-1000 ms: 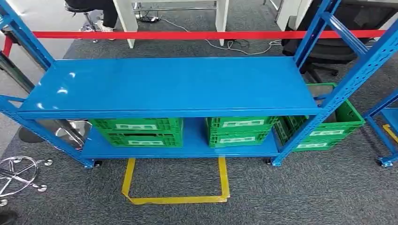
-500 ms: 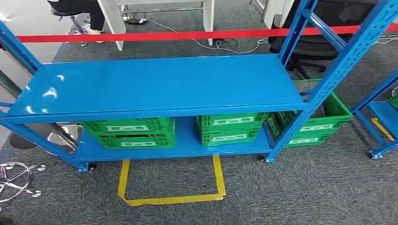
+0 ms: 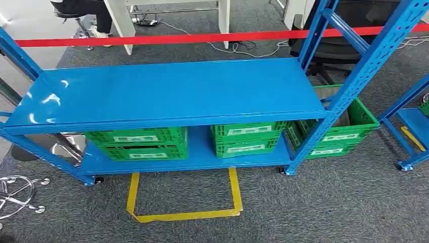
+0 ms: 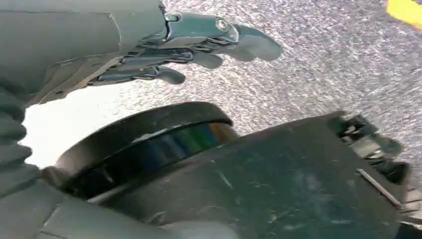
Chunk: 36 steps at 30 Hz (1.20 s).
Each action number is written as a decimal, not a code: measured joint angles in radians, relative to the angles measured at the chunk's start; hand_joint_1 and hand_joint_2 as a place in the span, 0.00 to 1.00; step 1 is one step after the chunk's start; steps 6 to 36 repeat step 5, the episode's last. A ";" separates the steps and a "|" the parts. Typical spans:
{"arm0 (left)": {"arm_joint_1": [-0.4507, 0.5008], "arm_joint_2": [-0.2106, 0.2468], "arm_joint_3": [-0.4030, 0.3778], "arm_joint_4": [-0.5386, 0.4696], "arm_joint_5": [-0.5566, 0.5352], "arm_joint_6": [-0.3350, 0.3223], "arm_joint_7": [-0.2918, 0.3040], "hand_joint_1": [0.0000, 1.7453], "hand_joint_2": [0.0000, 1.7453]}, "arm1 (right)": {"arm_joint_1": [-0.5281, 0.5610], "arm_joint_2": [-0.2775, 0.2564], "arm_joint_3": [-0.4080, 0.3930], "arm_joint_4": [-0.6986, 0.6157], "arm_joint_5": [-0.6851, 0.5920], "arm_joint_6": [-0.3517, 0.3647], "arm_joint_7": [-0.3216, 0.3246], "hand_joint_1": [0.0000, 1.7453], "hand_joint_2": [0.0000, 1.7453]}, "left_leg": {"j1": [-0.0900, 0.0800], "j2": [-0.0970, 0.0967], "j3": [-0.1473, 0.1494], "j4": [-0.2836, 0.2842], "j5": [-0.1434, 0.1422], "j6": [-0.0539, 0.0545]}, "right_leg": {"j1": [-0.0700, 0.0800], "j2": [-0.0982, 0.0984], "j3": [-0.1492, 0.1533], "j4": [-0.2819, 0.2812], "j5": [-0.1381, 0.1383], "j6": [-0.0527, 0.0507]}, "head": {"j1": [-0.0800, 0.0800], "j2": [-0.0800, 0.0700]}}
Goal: Take the parts from the cabinet and place them on the table.
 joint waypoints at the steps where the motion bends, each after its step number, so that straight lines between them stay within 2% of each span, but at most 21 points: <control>1: 0.002 0.000 0.000 0.000 -0.013 0.003 0.002 0.00 0.00 | 0.000 0.000 0.015 0.000 0.024 0.021 0.022 0.00 0.00 | 0.000 0.000 -0.001 0.001 0.000 0.000 | -0.001 0.000 0.000 0.000 0.000 0.000 | 0.000 0.000; 36: 0.002 0.000 -0.001 0.000 -0.016 0.003 0.005 0.00 0.00 | 0.000 0.000 0.027 0.002 0.032 0.029 0.034 0.00 0.00 | -0.002 0.000 -0.001 0.002 -0.001 -0.001 | -0.002 0.000 0.000 0.000 0.000 0.000 | 0.000 0.000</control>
